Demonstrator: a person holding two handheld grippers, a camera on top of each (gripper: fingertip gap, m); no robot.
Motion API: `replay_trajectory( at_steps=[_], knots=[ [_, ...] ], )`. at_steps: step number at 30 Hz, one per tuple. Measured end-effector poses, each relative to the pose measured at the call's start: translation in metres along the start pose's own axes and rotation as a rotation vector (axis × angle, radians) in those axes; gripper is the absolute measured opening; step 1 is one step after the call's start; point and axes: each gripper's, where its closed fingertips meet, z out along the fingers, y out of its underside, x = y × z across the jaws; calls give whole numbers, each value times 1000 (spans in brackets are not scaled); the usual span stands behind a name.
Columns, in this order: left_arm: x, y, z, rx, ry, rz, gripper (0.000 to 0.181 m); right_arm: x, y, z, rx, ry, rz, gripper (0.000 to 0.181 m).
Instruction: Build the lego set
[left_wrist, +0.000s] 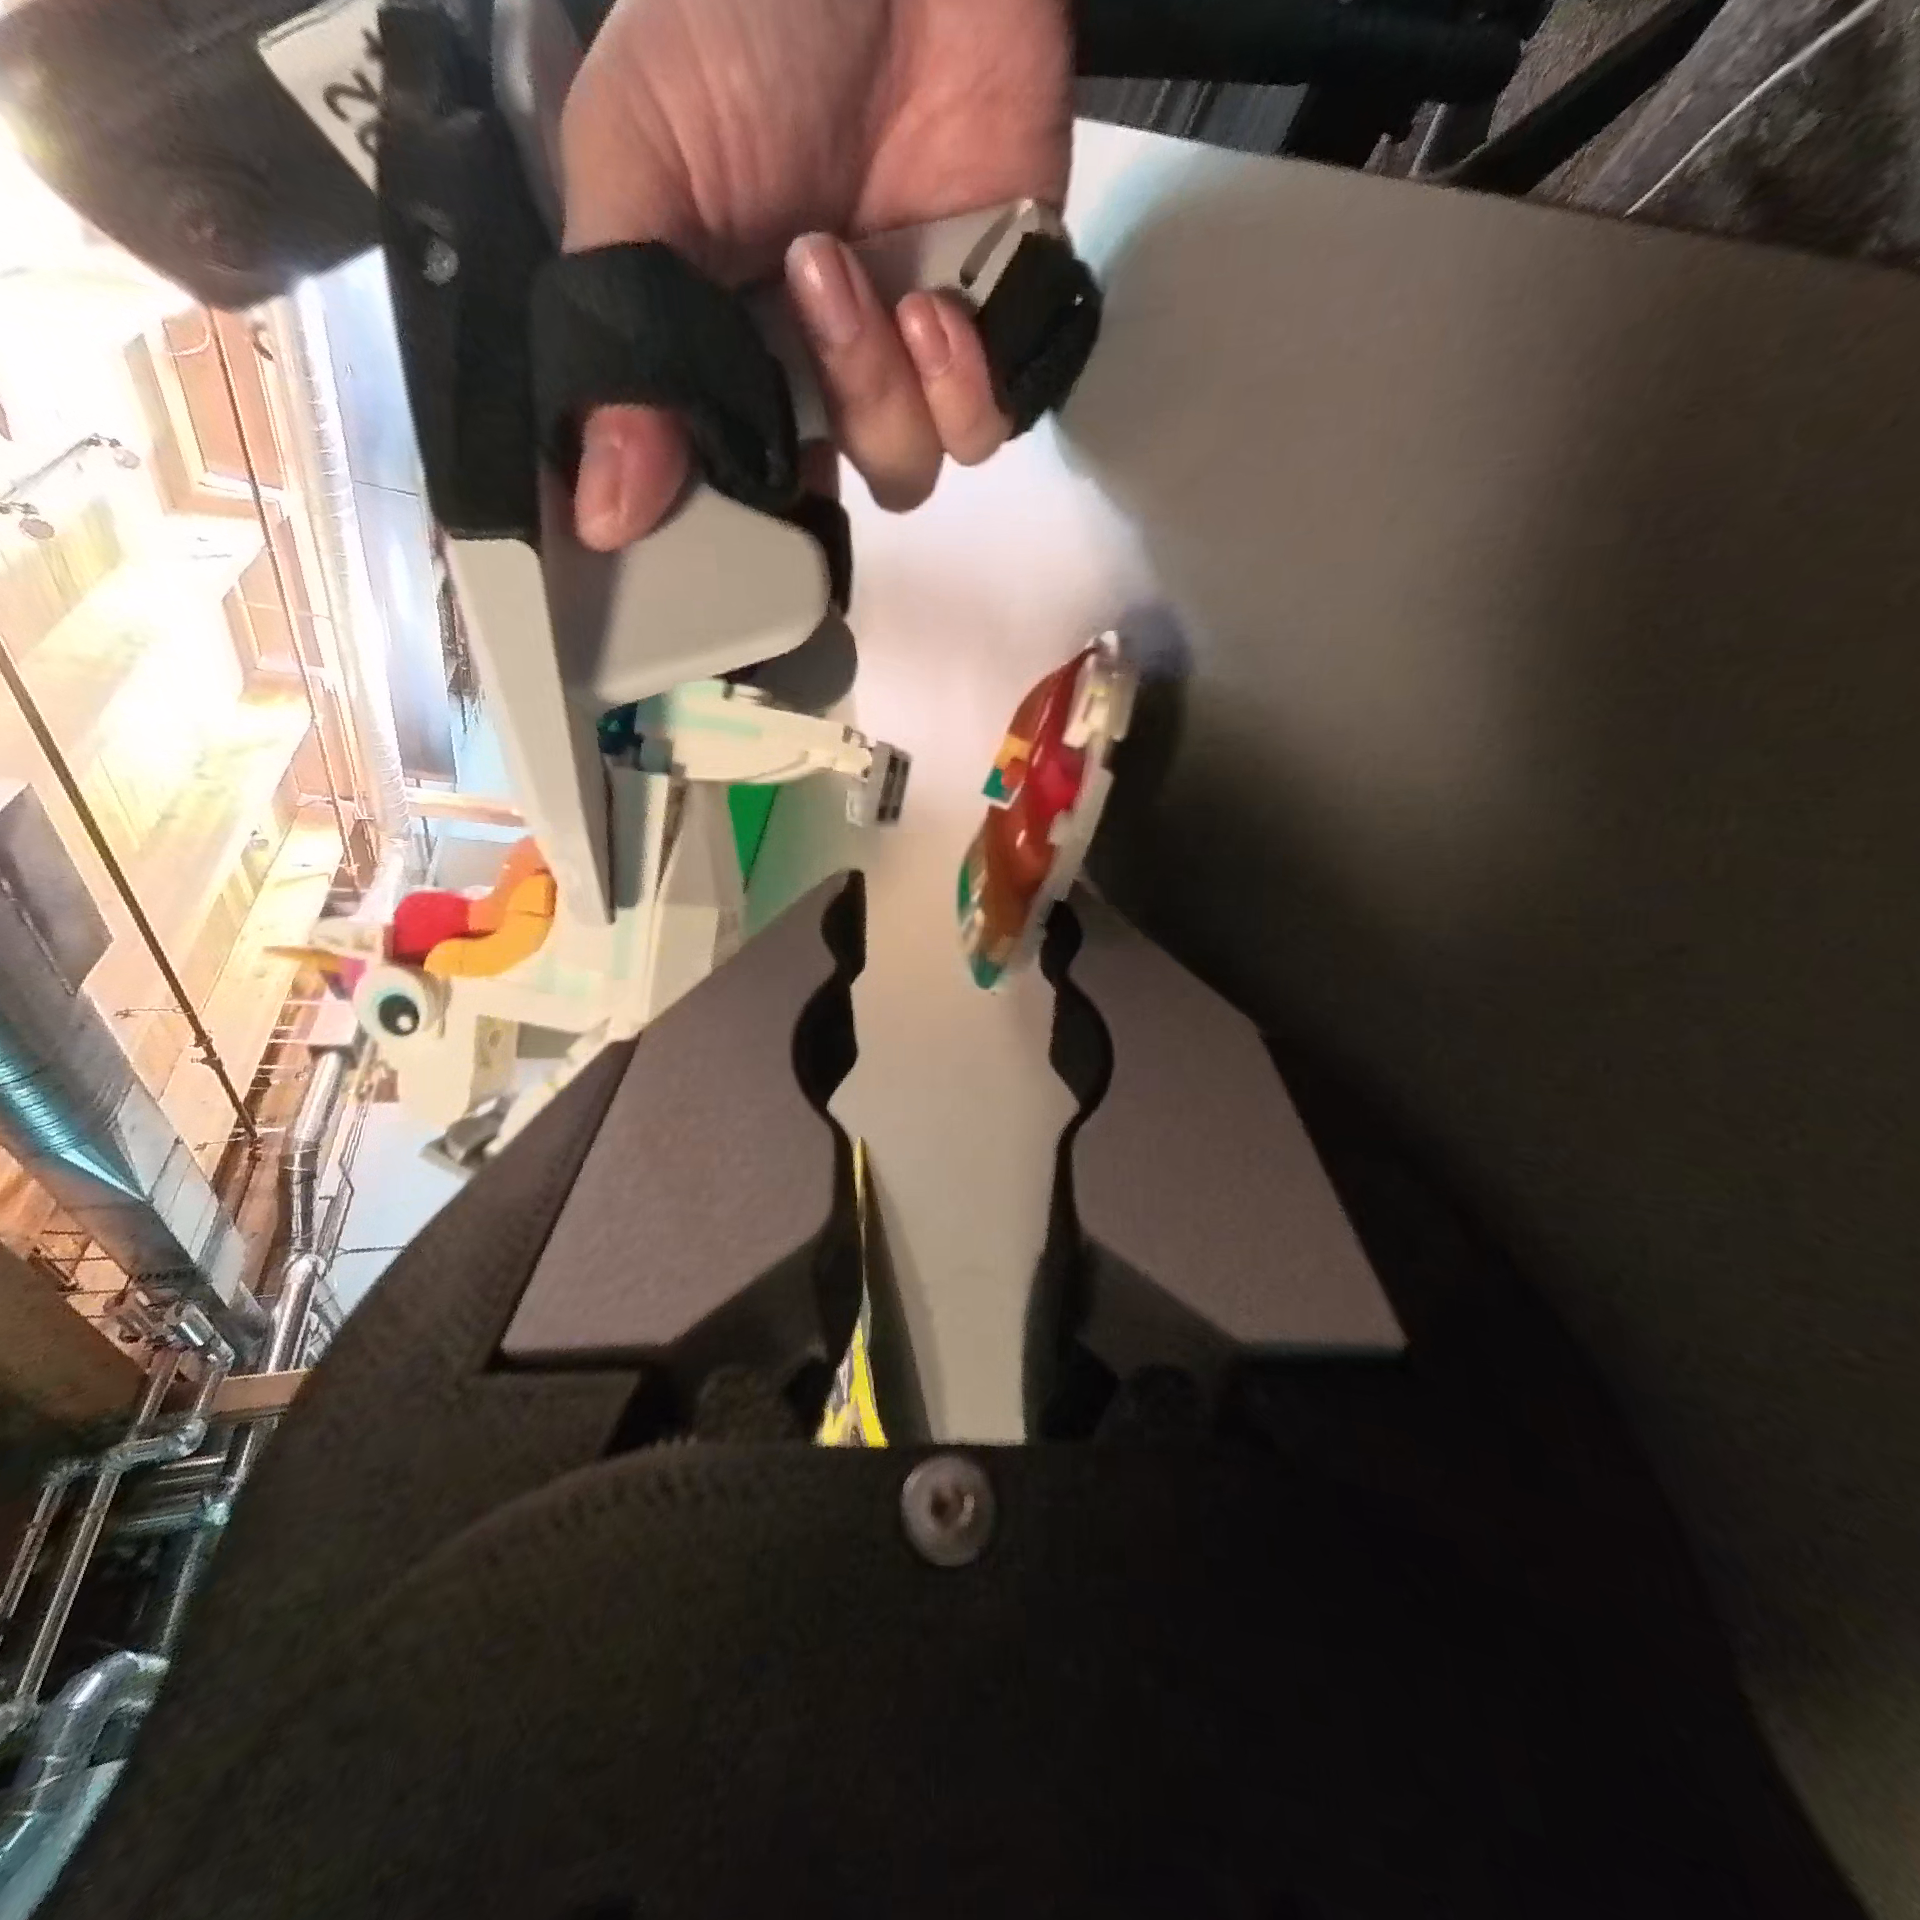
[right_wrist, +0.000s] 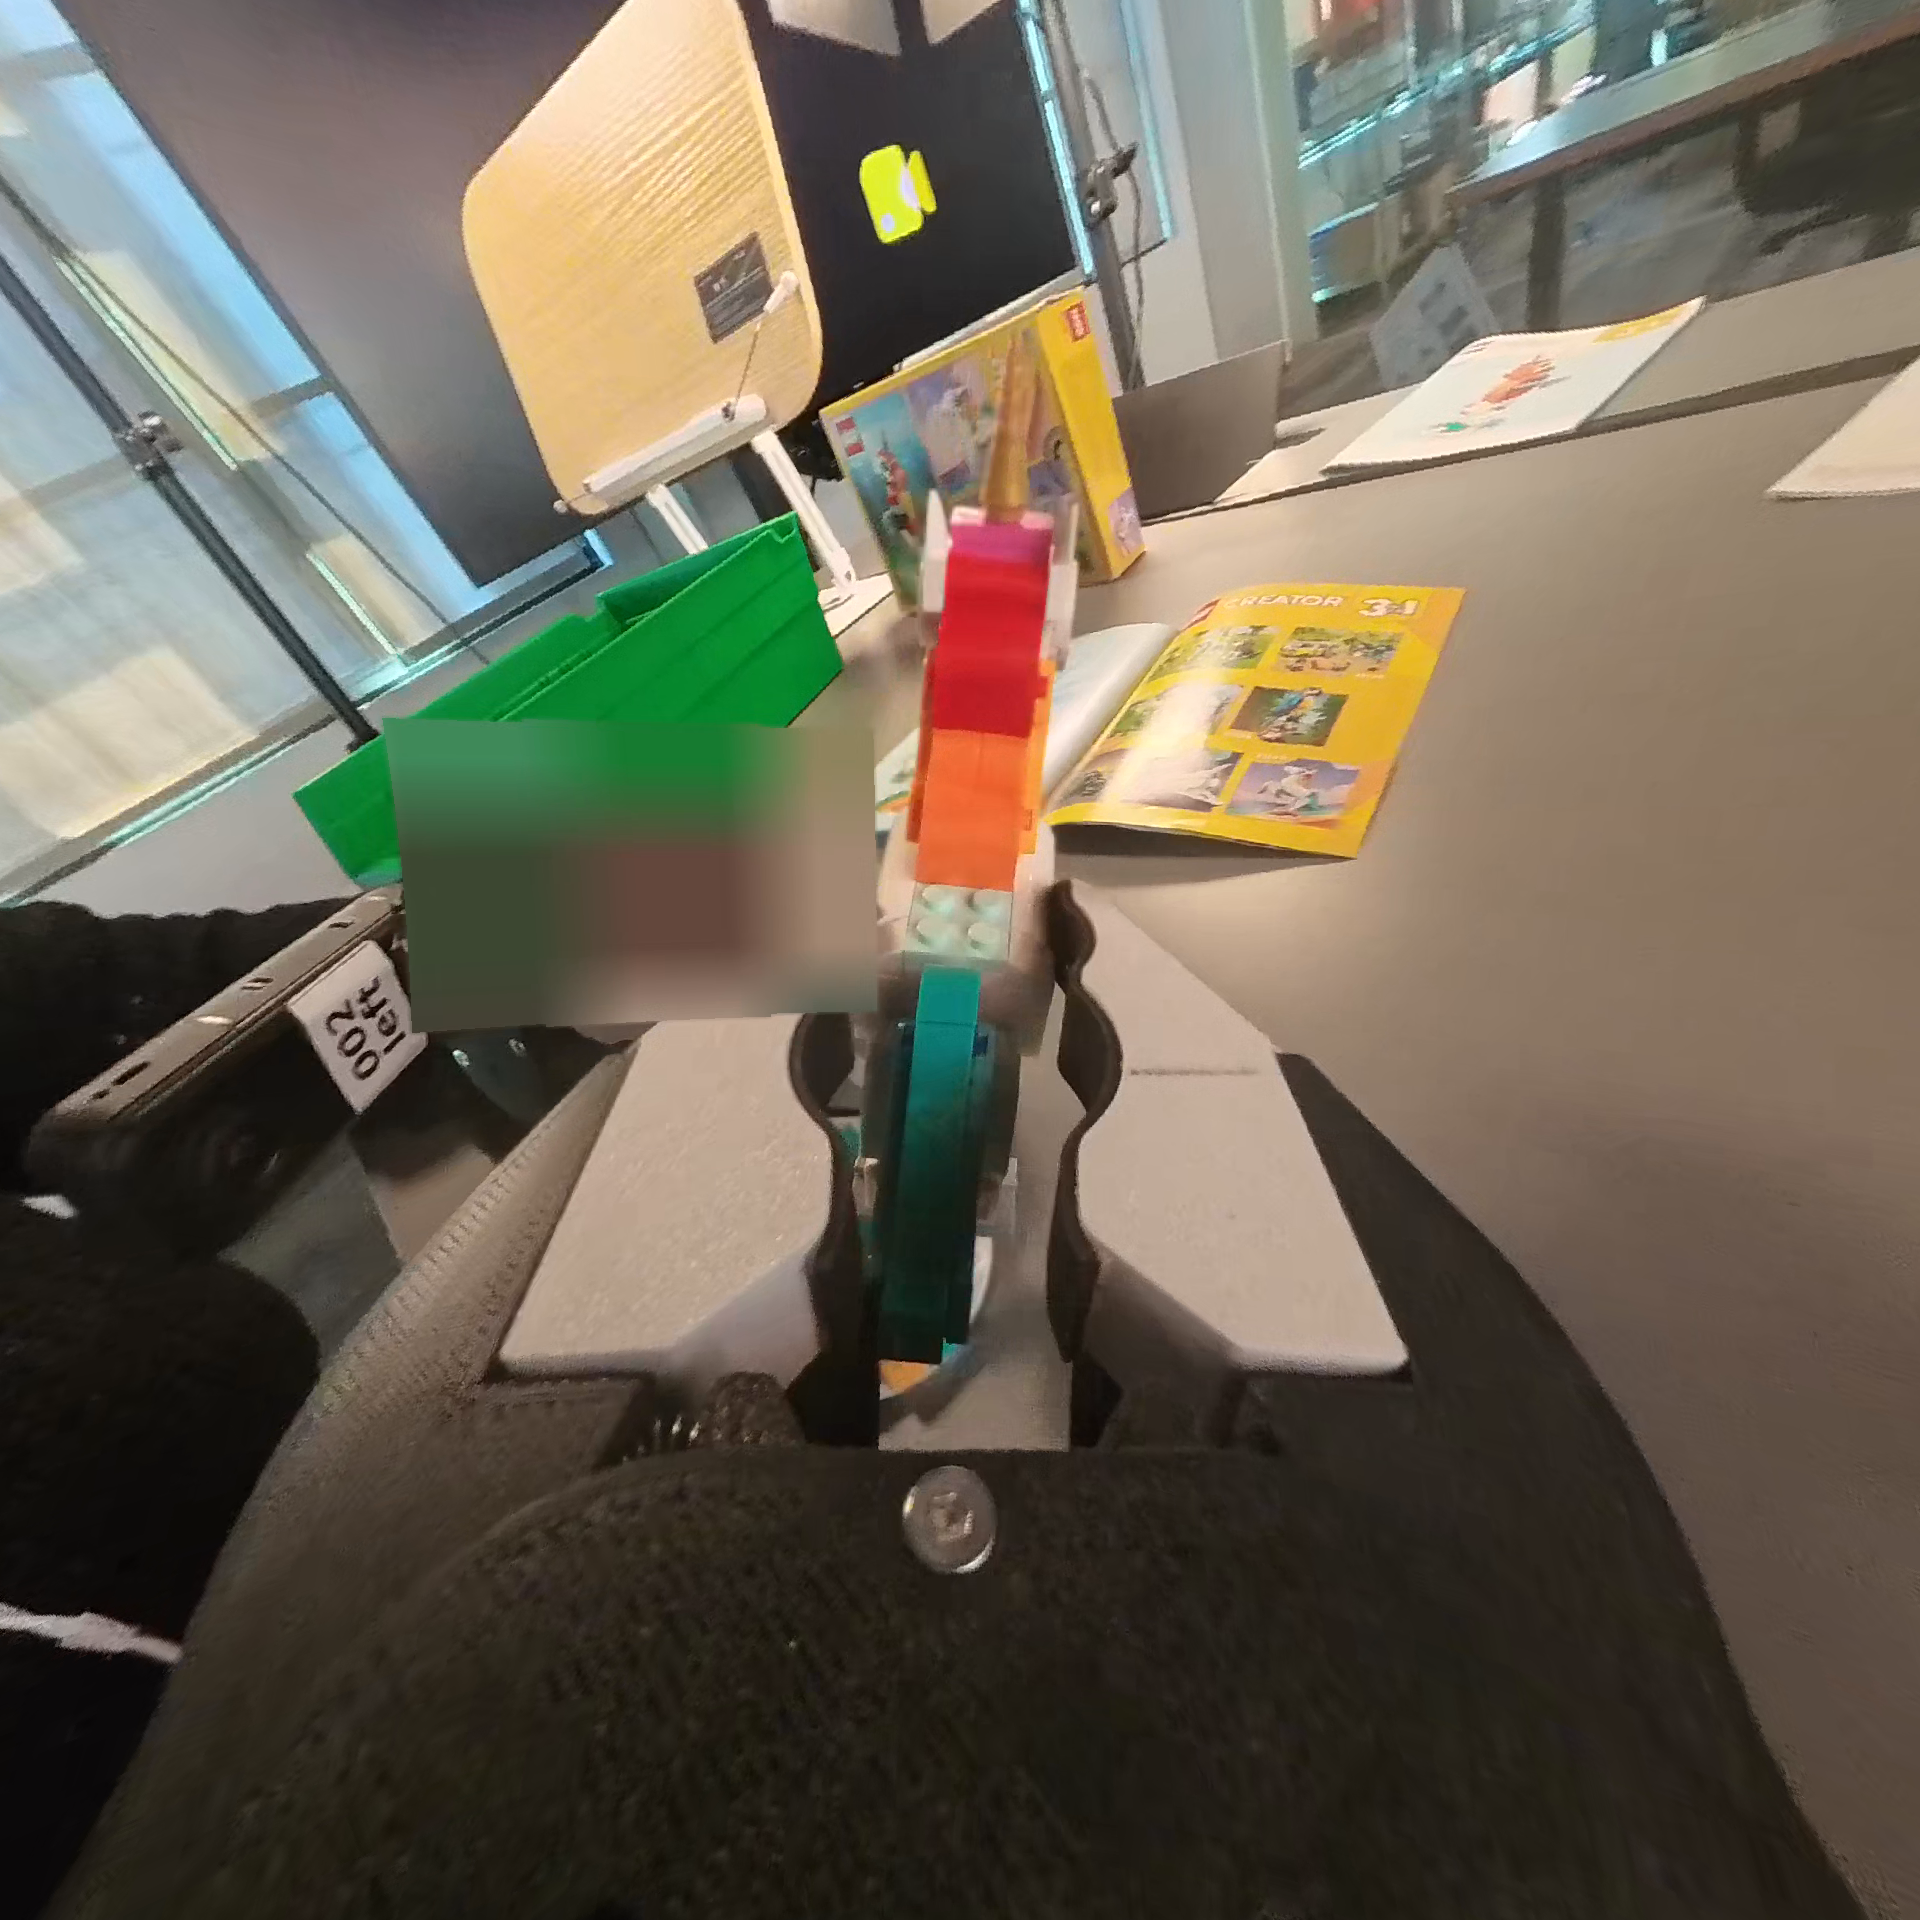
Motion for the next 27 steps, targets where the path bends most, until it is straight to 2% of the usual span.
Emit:
replay_trajectory(
  at_steps=[2,5,8,11,16,23,27],
  knots=[
    [1,3,0,-12,3,-2,34,14,-2,-4,-20,90,-91,35],
    [0,6,0,-20,4,-27,34,34,4,-10,-146,200,-304,35],
    [0,7,0,-21,8,-40,34,39,20,-10,-281,156,-393,35],
    [1,7,1,-25,11,-41,32,40,29,-12,-343,88,-462,35],
    [2,4,0,-4,20,-55,33,41,35,-17,-396,12,-440,35],
    [3,3,-5,18,33,-77,35,45,34,-18,-395,65,-429,35],
    [3,4,-6,18,39,-98,34,27,32,-19,-408,63,-436,35]
  ],
)
